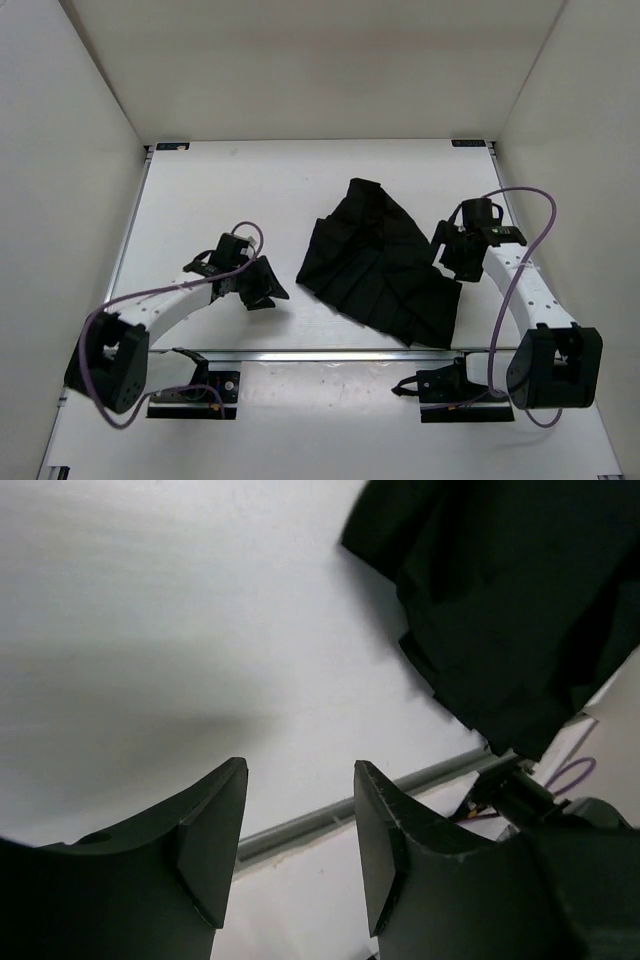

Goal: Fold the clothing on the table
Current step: Flatten the skirt out

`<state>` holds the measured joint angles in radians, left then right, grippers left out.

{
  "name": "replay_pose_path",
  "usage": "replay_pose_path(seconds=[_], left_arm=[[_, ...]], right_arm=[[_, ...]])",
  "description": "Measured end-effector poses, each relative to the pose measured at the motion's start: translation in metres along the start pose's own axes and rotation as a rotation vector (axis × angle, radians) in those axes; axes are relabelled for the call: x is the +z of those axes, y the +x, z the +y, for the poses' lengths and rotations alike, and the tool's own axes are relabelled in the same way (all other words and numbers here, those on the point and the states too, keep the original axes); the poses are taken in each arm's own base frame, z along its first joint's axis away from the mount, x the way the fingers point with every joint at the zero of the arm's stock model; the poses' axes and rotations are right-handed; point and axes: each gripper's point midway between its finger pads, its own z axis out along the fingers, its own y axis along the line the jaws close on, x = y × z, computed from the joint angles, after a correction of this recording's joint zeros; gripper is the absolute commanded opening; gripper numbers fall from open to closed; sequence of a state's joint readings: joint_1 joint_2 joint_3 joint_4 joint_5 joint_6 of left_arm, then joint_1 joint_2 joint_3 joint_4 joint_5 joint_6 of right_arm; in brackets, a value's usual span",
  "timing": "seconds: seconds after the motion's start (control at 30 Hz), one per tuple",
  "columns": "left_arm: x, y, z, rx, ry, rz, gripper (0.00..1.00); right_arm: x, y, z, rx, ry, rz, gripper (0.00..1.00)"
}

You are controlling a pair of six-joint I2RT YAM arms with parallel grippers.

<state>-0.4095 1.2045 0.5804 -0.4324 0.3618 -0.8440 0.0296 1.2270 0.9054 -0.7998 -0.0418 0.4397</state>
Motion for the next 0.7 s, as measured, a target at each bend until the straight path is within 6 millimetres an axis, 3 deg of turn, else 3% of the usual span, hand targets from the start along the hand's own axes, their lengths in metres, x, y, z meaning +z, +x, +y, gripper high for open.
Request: replay_pose_path(seconds=[0.2,0.33,0.47,0.7], left_arm=[[0.029,-0.016,-0.009,-0.01,-0.036,0.027,0.6],[0.041,-0.037,-0.024,-0.003,-0.036,-0.001,0.61],[0.052,-0.057,-0.033,0.005,-0.031,-0.047,0.6],[0.074,-0.071,-0.025,-0.035,-0.096,-0.059,0.54]], right_arm=[[-0.017,-0.01,0.016,-0.121,-0.052,-0.066,0.79],[-0.001,0.012,0.029,-0.227,-0.058,0.016,0.78],[0.011,0.042,0.027,-0.246,-0.078,0.111,0.78],[0.011,0.045,0.028,-0.227,-0.113,0.122,0.76]])
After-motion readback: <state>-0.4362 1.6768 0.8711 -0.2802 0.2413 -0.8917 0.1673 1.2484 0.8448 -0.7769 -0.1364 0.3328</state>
